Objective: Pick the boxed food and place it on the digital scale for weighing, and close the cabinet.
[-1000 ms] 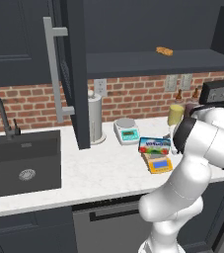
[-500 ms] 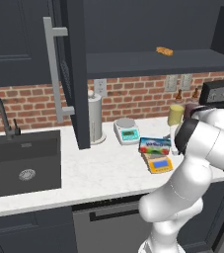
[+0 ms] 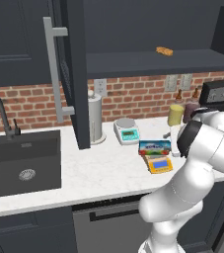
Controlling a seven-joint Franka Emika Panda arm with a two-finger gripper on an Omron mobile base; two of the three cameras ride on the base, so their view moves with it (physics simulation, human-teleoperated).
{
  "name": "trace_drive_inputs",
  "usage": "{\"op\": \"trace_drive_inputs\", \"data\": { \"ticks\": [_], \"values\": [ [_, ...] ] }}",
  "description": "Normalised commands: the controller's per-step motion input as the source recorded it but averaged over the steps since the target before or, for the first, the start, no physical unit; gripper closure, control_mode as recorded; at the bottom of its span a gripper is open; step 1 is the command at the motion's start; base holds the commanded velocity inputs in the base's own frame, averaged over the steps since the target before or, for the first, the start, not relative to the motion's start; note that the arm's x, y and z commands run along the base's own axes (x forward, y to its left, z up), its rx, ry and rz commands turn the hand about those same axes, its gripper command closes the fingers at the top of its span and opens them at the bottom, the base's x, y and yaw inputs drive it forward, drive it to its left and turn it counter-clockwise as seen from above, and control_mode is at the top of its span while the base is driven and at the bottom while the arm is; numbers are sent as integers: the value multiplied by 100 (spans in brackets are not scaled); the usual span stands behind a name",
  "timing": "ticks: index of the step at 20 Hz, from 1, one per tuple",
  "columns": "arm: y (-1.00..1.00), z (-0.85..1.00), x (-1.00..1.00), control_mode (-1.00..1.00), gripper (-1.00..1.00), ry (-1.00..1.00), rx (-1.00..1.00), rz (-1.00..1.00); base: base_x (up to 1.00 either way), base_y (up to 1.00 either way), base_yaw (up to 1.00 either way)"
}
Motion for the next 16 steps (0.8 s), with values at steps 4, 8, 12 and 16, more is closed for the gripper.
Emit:
{"op": "trace_drive_inputs", "data": {
  "ticks": [4,8,12,16],
  "values": [
    [0,0,9,-100,-100,0,0,-1,0,0,0],
    [-1,0,0,-100,-100,0,0,0,0,0,0],
    [-1,0,-5,-100,-100,-1,0,0,0,0,0],
    [0,16,-51,-100,-100,-24,0,0,0,0,0]
  ]
}}
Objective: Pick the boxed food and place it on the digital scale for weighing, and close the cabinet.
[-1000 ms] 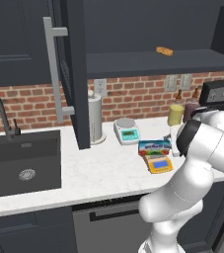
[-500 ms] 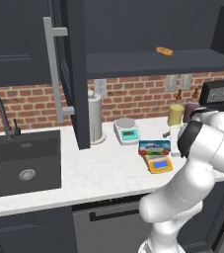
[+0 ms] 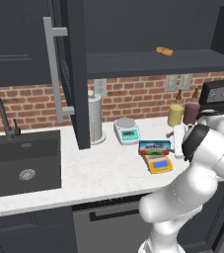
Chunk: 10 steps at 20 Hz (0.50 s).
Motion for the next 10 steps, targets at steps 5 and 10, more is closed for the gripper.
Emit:
{"op": "trace_drive_inputs", "data": {
  "ticks": [5,10],
  "values": [
    [0,25,-37,-100,-100,-25,0,0,0,0,0],
    [0,25,-22,-100,-100,-25,0,0,0,0,0]
  ]
}}
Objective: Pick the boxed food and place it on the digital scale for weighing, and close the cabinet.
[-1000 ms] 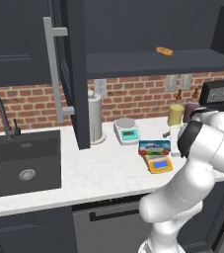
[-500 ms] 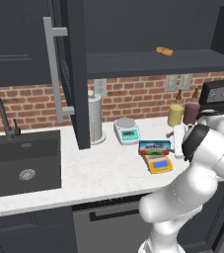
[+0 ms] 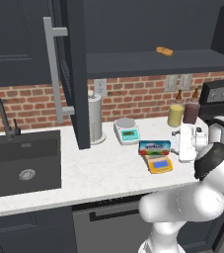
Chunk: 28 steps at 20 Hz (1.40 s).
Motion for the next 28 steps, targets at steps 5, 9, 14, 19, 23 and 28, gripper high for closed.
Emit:
{"op": "trace_drive_inputs", "data": {
  "ticks": [5,9,14,19,23,28],
  "values": [
    [-1,47,-32,-100,-100,-23,5,0,0,0,0],
    [-5,61,-19,-100,-100,-11,9,0,0,0,0],
    [-13,62,-17,-100,-100,-12,18,0,0,0,0],
    [-12,54,-19,-100,-100,-16,21,0,0,0,0],
    [0,50,-16,-100,-100,-19,21,-3,0,0,0],
    [-7,31,-3,-100,-100,-17,25,-6,0,0,0]
  ]
}}
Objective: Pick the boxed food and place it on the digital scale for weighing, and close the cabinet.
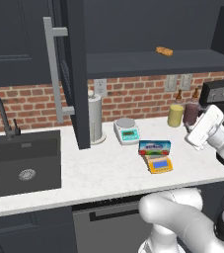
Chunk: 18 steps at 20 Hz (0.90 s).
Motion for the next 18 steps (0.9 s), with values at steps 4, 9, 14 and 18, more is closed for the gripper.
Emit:
{"op": "trace_drive_inputs", "data": {
  "ticks": [4,9,14,18],
  "values": [
    [-20,5,2,-100,-100,-16,16,-7,0,0,0],
    [-14,0,6,-100,-100,-19,0,-8,0,0,0],
    [-31,0,0,-100,-100,-20,0,-8,0,0,0],
    [-44,0,0,-100,-100,-19,0,-9,0,0,0]
  ]
}}
